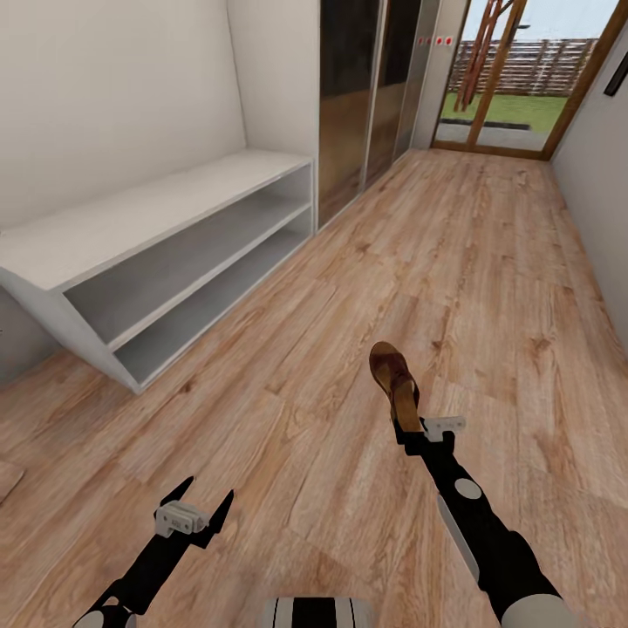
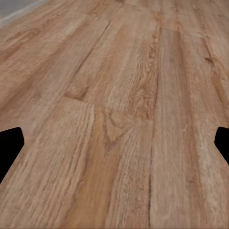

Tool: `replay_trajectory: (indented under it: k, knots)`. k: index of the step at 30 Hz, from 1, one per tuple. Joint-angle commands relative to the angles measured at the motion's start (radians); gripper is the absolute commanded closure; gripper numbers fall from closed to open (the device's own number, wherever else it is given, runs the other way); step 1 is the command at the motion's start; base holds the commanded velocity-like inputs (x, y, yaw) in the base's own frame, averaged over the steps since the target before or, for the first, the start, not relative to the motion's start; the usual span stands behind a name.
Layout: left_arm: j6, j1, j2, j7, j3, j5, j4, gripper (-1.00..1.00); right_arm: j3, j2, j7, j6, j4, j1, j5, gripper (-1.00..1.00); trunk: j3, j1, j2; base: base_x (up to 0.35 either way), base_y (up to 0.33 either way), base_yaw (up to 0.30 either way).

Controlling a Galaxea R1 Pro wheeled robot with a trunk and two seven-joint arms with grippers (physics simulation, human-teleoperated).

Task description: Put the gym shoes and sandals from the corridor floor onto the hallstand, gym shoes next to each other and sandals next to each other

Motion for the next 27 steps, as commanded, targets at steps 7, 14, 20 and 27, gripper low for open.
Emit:
replay_trajectory:
  k: [7, 14, 20, 27]
  knots:
    - [0.0, 0.0, 0.001, -0.001, 0.001, 0.001, 0.0, -1.0, 0.0, 0.0, 0.001, 0.0, 0.001, 0.0, -0.003, 1.0, 0.004, 0.0, 0.0, 0.004, 0.247, -0.092]
    - [0.0, 0.0, 0.001, -0.001, 0.003, 0.002, 0.0, -1.0, -0.001, -0.001, 0.001, -0.001, 0.0, 0.0, -0.004, 1.0, 0.012, 0.0, 0.0, 0.001, 0.274, -0.148]
    - [0.0, 0.0, 0.002, -0.001, 0.003, 0.003, 0.0, -1.0, -0.002, 0.0, 0.0, -0.002, 0.001, 0.0, -0.004, 1.0, 0.02, 0.0, 0.0, 0.0, 0.281, -0.137]
    - [-0.002, 0.0, 0.001, -0.001, 0.002, 0.002, 0.0, -1.0, -0.004, -0.001, -0.002, -0.002, 0.0, 0.0, -0.005, 1.0, 0.025, 0.0, 0.0, 0.0, 0.215, -0.062]
